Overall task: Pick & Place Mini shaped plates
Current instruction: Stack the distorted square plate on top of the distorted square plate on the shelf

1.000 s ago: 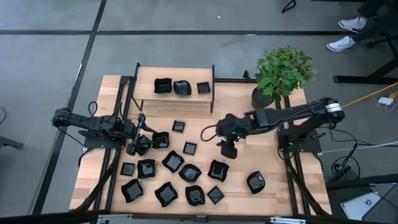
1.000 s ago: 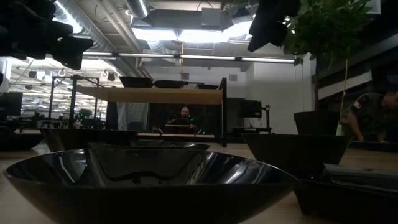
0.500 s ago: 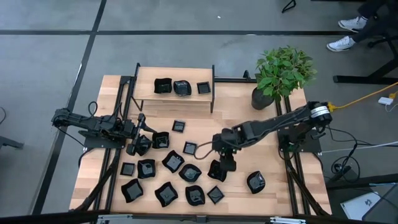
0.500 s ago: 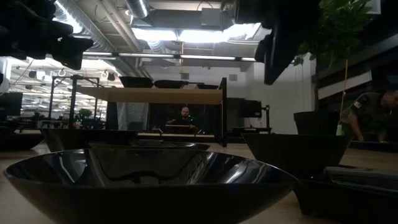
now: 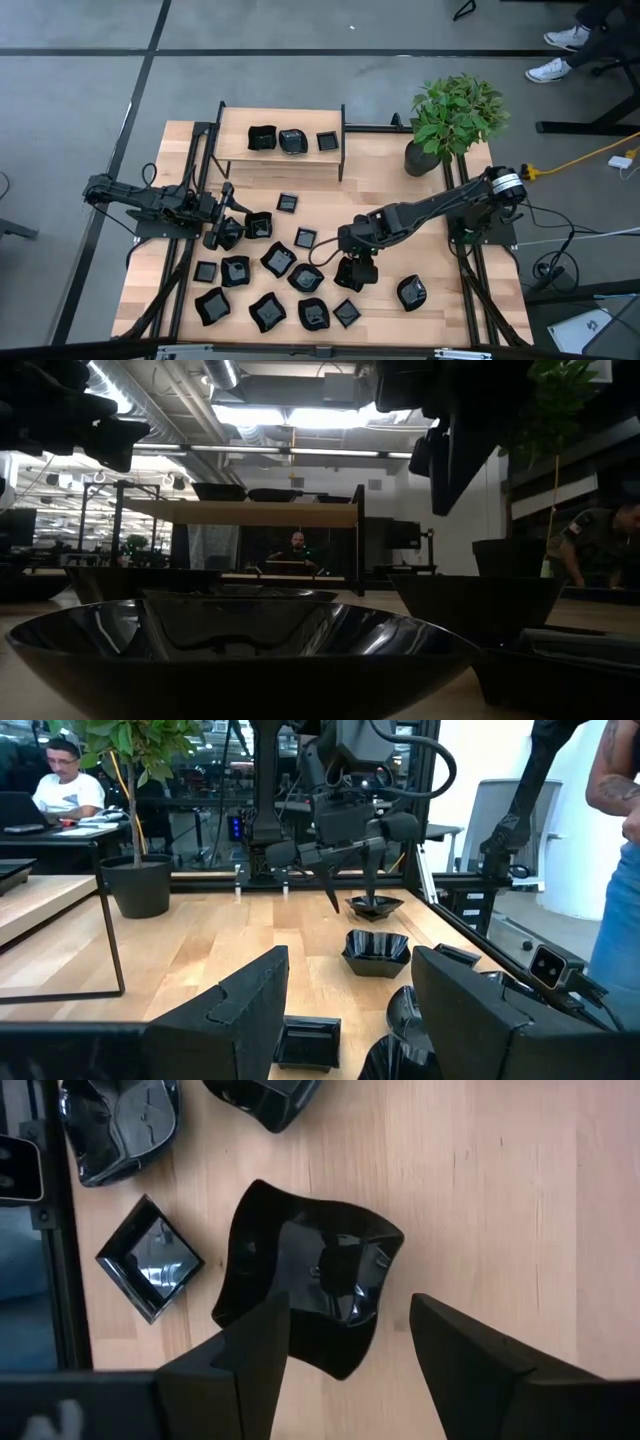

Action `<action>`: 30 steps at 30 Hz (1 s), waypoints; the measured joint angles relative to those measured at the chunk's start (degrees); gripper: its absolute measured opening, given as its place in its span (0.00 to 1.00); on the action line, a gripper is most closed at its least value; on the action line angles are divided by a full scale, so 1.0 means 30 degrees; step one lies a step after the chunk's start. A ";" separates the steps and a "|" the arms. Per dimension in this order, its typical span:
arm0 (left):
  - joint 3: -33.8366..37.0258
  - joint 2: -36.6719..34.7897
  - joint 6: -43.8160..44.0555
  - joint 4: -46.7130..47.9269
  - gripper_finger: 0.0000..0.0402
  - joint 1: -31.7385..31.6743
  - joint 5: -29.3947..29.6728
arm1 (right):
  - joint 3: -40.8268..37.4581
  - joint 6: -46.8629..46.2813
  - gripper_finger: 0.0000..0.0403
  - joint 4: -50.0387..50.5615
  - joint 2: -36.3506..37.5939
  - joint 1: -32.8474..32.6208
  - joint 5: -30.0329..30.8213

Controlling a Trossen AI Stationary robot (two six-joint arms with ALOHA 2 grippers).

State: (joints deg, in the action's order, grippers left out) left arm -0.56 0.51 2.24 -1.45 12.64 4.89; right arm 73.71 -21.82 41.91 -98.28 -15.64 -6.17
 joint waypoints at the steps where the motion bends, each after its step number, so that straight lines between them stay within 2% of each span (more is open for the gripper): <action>1: 0.0000 0.0000 -0.0006 -0.0006 0.52 -0.0007 0.0000 | 0.0000 0.0154 0.51 0.0007 -0.0021 0.0000 0.0018; 4: -0.0002 0.0000 -0.0004 -0.0002 0.52 -0.0005 0.0000 | 0.0000 0.1902 0.51 -0.0029 -0.0029 -0.0241 0.0104; 12: -0.0004 0.0000 -0.0003 0.0000 0.52 -0.0004 0.0000 | 0.0000 1.2256 0.51 0.0671 -0.0029 -0.1693 0.0048; 19: -0.0001 0.0000 -0.0001 0.0000 0.52 -0.0007 0.0000 | 0.0000 1.9283 0.51 0.0326 -0.0623 -0.3008 0.0178; 22: 0.0000 0.0000 0.0000 -0.0007 0.52 0.0000 0.0007 | -0.0007 2.0327 0.51 -0.0499 -0.1356 -0.3360 0.0240; 30: 0.0000 0.0000 0.0000 0.0000 0.52 -0.0007 0.0022 | -0.0009 2.0354 0.51 -0.1492 -0.2870 -0.3794 0.0610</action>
State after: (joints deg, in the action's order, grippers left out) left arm -0.56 0.51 2.24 -1.45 12.62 4.95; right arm 73.68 39.24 37.44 -106.89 -27.02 -4.34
